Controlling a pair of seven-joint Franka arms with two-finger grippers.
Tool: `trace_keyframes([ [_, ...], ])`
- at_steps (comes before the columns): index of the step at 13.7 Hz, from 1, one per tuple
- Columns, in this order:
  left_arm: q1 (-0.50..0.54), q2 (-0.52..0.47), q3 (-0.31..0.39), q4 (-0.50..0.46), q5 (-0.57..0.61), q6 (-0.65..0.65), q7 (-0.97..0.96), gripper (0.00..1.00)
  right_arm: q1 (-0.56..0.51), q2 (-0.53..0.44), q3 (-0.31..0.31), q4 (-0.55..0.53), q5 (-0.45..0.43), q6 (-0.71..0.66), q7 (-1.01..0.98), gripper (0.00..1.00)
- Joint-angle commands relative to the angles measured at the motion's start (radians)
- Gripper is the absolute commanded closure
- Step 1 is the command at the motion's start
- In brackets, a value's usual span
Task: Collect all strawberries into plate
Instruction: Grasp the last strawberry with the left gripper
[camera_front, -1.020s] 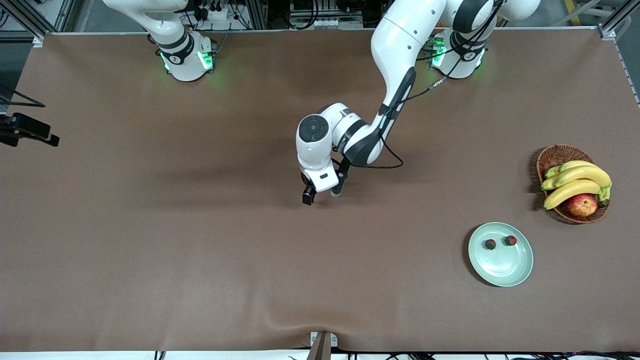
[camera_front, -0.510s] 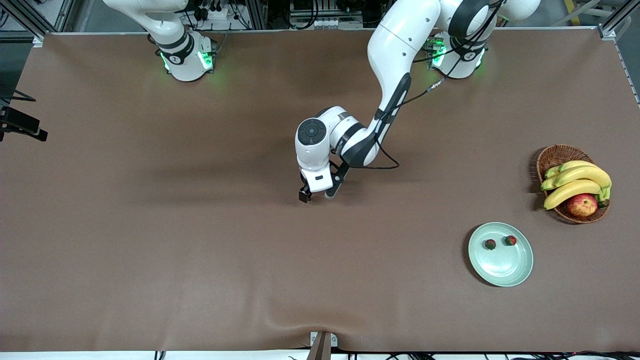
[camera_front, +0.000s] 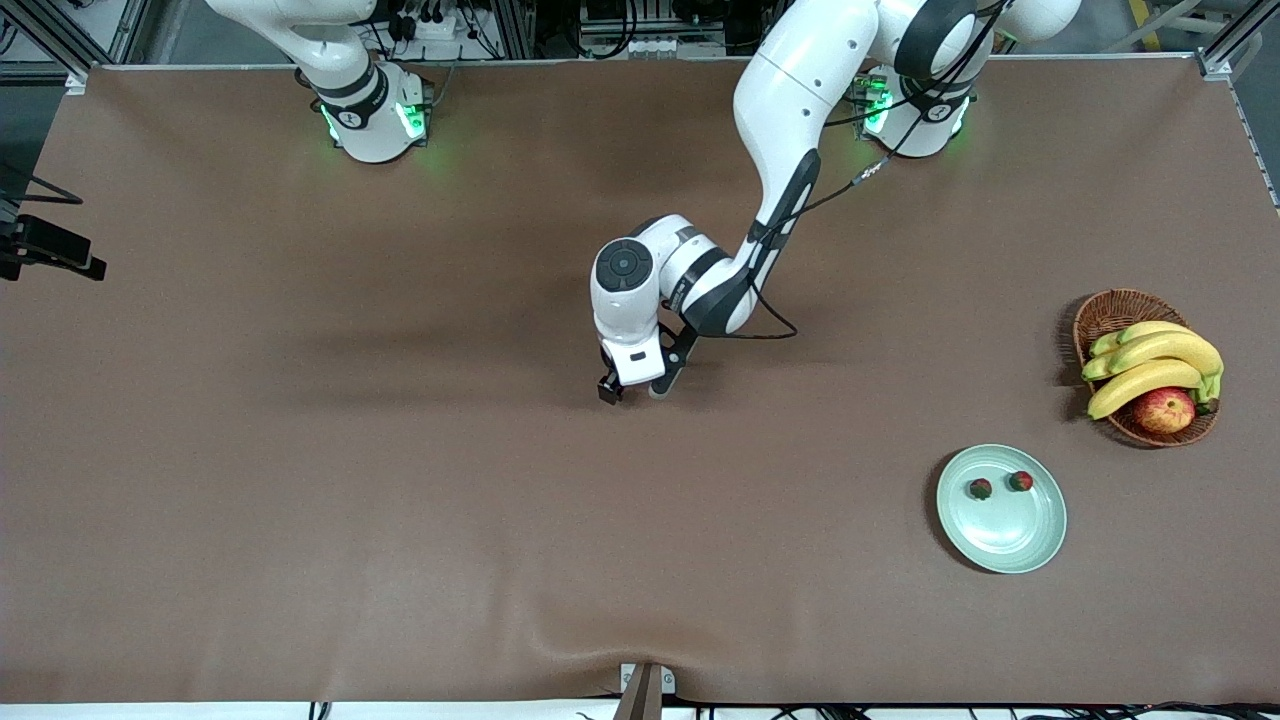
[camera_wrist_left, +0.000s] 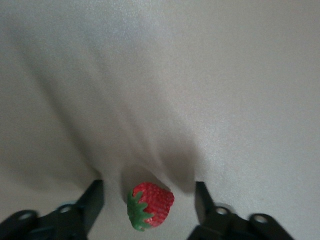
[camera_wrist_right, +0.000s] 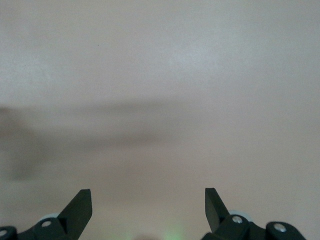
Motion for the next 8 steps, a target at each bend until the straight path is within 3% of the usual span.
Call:
trace_keyframes([
  [1,0.003,0.003,-0.003,0.01,-0.015,0.006,0.019,1.0,-0.019,-0.022,0.023,-0.017,-0.018,0.006,0.04,0.0],
  [6,0.017,-0.046,0.002,0.012,-0.018,-0.004,0.013,1.0,-0.019,-0.053,0.023,-0.012,-0.021,-0.006,0.041,0.0],
  [8,0.087,-0.11,0.013,0.01,-0.015,-0.057,0.004,1.0,-0.017,-0.053,0.023,0.009,-0.026,-0.068,0.045,0.0],
])
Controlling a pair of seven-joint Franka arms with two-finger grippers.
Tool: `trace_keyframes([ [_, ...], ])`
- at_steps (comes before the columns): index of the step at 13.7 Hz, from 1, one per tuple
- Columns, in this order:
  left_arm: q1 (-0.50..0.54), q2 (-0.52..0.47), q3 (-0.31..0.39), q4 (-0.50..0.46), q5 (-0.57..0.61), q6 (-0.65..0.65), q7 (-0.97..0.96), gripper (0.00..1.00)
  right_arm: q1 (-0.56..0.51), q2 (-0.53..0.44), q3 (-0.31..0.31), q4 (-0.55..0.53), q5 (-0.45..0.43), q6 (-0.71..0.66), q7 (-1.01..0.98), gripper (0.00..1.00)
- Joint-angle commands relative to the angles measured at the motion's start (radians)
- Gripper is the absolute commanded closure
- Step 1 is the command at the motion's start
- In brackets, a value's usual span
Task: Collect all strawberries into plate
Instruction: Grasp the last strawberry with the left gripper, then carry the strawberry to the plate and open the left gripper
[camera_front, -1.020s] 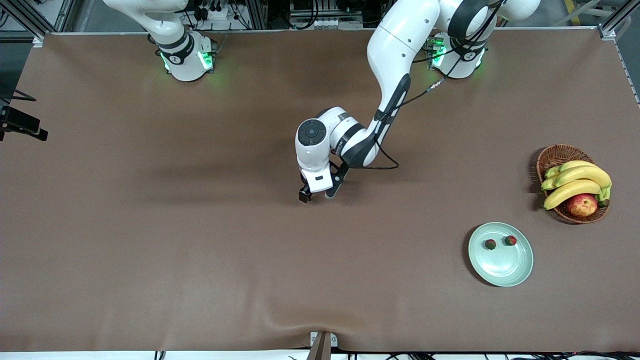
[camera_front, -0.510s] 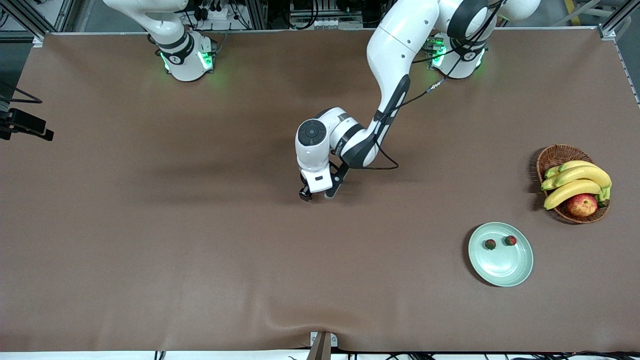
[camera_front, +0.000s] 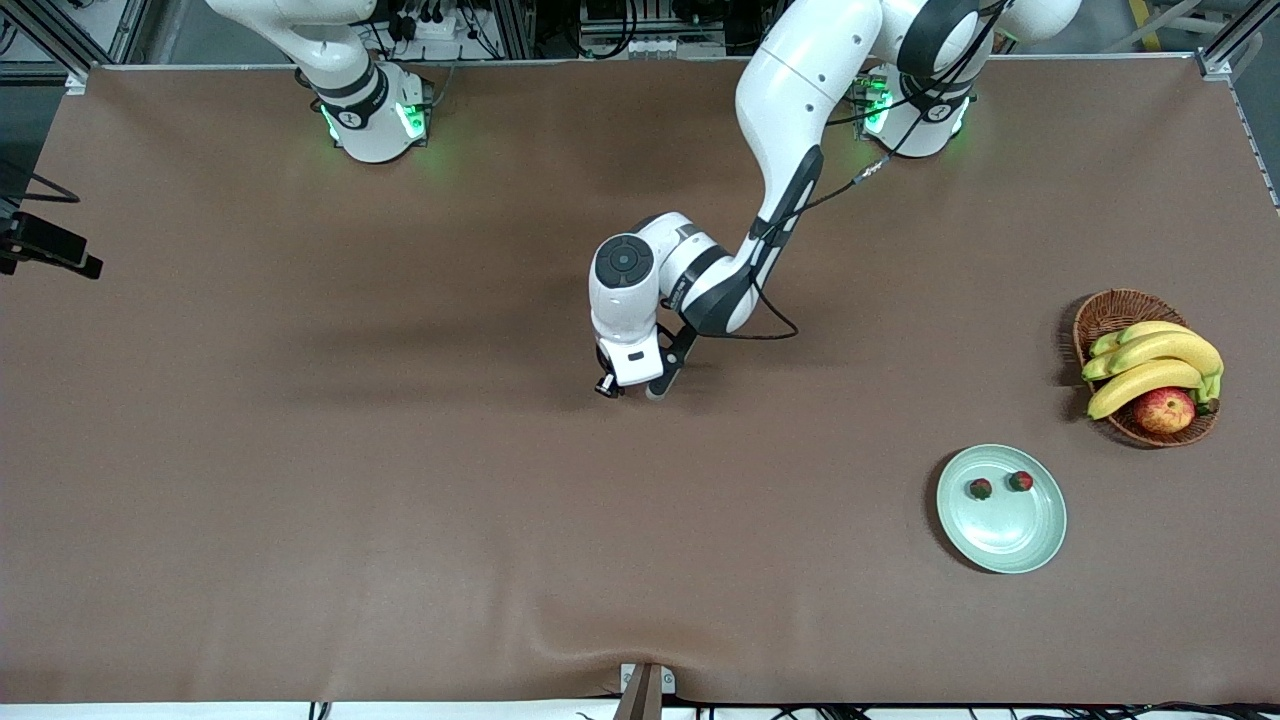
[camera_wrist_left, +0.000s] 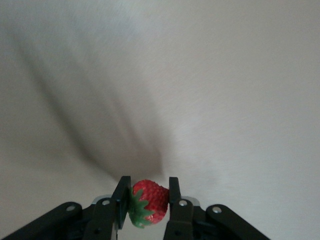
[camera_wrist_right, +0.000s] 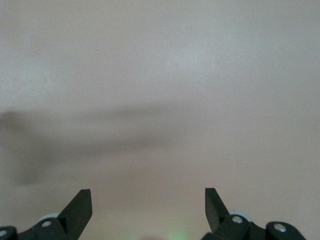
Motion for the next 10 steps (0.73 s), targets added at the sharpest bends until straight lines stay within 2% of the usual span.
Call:
trace_keyframes([
  [1,0.117,-0.114,0.007,-0.018,-0.013,-0.088,0.008,1.0,-0.017,-0.024,0.021,0.023,-0.024,-0.105,0.015,0.0],
  [5,0.371,-0.201,0.014,-0.021,0.01,-0.177,0.011,1.0,-0.028,-0.015,0.049,0.049,-0.021,-0.116,0.02,0.0],
  [10,0.661,-0.193,0.012,-0.035,0.087,-0.206,0.058,1.0,-0.016,-0.012,0.046,0.045,-0.023,-0.086,0.021,0.0],
])
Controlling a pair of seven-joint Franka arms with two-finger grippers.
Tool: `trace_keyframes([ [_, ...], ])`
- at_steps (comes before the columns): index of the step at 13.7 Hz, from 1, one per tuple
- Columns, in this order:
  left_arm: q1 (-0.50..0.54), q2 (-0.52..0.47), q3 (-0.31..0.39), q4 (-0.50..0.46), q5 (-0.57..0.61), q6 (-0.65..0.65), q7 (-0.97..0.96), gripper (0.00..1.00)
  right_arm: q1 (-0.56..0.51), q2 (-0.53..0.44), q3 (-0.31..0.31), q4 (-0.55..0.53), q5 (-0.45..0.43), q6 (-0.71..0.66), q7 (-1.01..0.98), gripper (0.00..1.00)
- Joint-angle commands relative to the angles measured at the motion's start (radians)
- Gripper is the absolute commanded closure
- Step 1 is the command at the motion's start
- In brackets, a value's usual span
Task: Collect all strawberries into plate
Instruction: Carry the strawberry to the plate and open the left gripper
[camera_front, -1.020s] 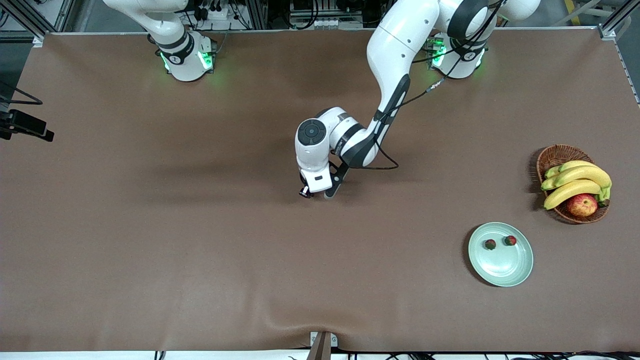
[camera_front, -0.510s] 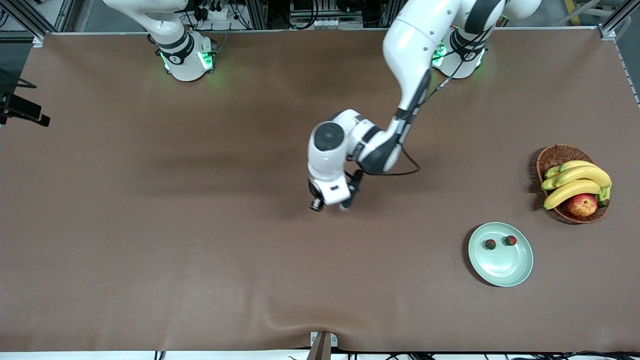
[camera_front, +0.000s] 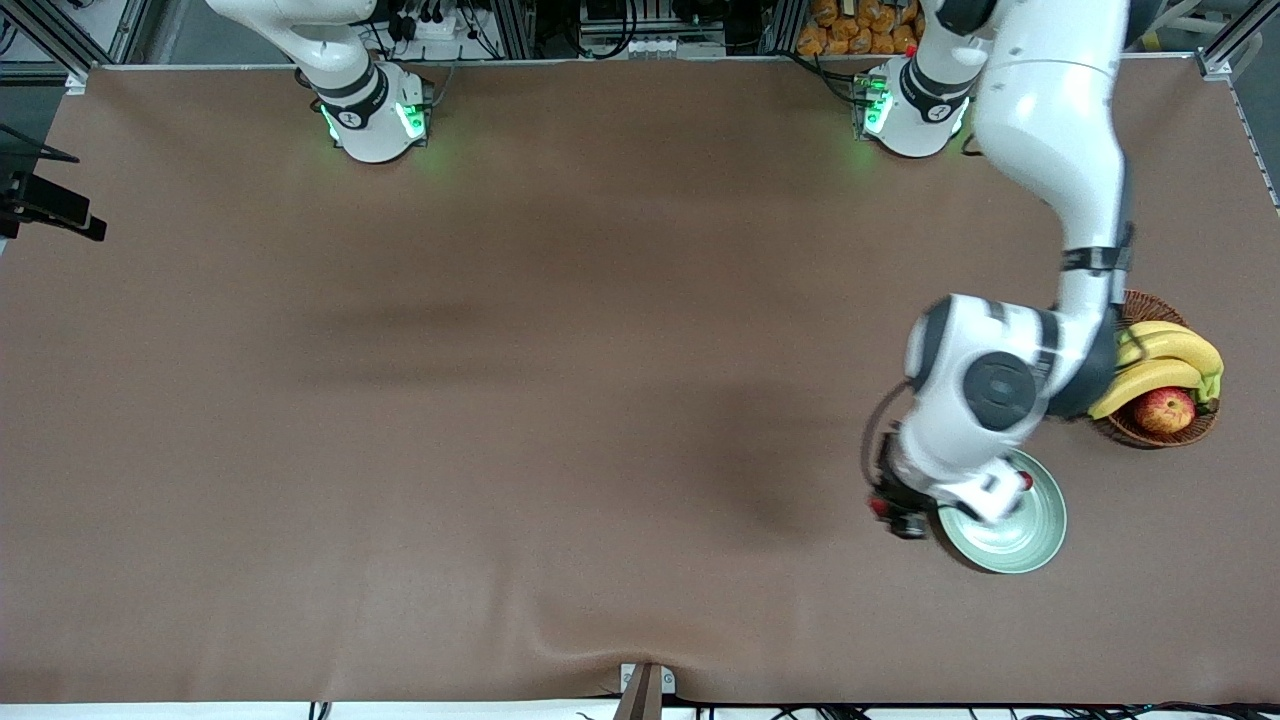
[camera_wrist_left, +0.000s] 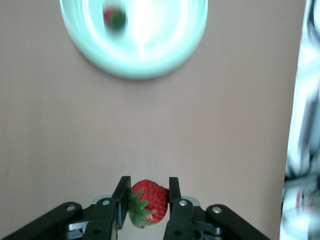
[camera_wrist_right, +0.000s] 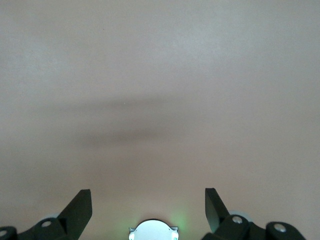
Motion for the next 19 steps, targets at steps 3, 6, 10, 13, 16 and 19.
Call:
trace_keyframes([
  [3,0.149,0.015,-0.017,-0.046,0.044,-0.02,0.072,1.0,-0.016,0.018,0.019,0.017,-0.022,0.028,0.015,0.0],
  [6,0.18,0.071,-0.016,-0.051,0.076,-0.004,0.138,1.0,-0.016,0.024,0.019,0.014,-0.019,0.029,0.016,0.0],
  [10,0.24,0.126,-0.017,-0.05,0.086,0.088,0.2,1.0,-0.017,0.027,0.021,0.014,-0.02,0.029,0.016,0.0],
  [13,0.243,0.134,-0.017,-0.05,0.108,0.115,0.2,0.24,-0.014,0.027,0.021,0.017,-0.02,0.026,0.007,0.0],
  [16,0.246,0.109,-0.017,-0.05,0.108,0.111,0.27,0.0,-0.016,0.026,0.019,0.018,-0.023,0.028,0.007,0.0],
  [19,0.246,0.042,-0.023,-0.05,0.105,0.049,0.374,0.0,-0.02,0.026,0.019,0.02,-0.023,0.029,0.007,0.0],
])
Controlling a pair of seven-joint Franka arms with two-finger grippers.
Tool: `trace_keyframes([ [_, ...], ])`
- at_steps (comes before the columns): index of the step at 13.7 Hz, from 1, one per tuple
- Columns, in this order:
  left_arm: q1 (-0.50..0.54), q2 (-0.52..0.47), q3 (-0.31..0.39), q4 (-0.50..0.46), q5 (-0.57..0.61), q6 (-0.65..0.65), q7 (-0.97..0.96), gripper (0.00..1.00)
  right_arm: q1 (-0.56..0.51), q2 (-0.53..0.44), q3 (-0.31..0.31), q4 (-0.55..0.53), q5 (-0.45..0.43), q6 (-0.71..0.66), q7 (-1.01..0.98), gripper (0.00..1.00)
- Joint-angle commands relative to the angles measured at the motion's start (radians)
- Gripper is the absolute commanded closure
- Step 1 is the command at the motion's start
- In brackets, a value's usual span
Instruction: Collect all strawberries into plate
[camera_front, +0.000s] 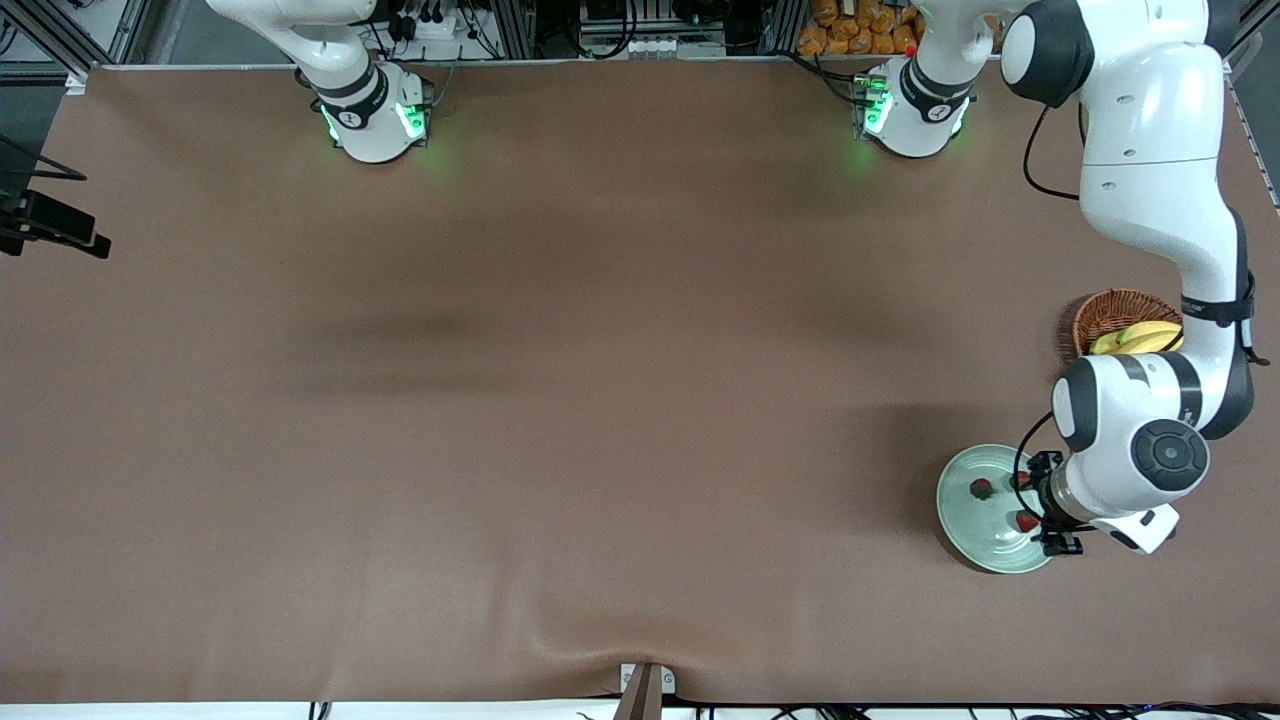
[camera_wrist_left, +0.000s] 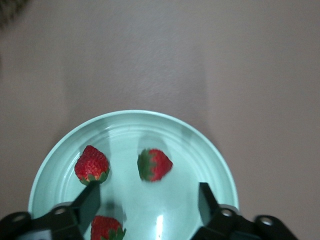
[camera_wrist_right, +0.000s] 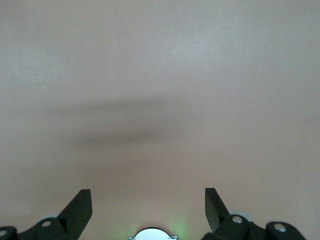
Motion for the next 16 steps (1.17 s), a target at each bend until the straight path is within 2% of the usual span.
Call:
trace_keyframes([
  [1,0.004,-0.088,-0.013,-0.018,0.022,-0.08,0.091,0.0,-0.019,0.006,0.016,0.018,-0.02,-0.006,0.006,0.0],
  [4,-0.007,-0.152,-0.03,-0.021,0.022,-0.175,0.202,0.0,-0.011,0.004,0.016,0.018,-0.02,-0.006,0.006,0.0],
  [8,0.005,-0.29,-0.083,-0.026,0.008,-0.39,0.39,0.0,-0.008,0.004,0.016,0.018,-0.015,-0.003,0.005,0.0],
  [11,0.025,-0.39,-0.097,-0.035,-0.038,-0.514,0.616,0.0,0.003,0.004,0.019,0.02,-0.016,0.0,0.006,0.0],
  [13,0.025,-0.457,-0.1,-0.078,-0.041,-0.534,0.722,0.0,0.003,0.004,0.017,0.026,-0.018,0.001,0.006,0.0],
  [16,0.024,-0.623,-0.134,-0.222,-0.075,-0.542,0.872,0.0,0.003,0.004,0.017,0.031,-0.02,0.002,0.005,0.0],
])
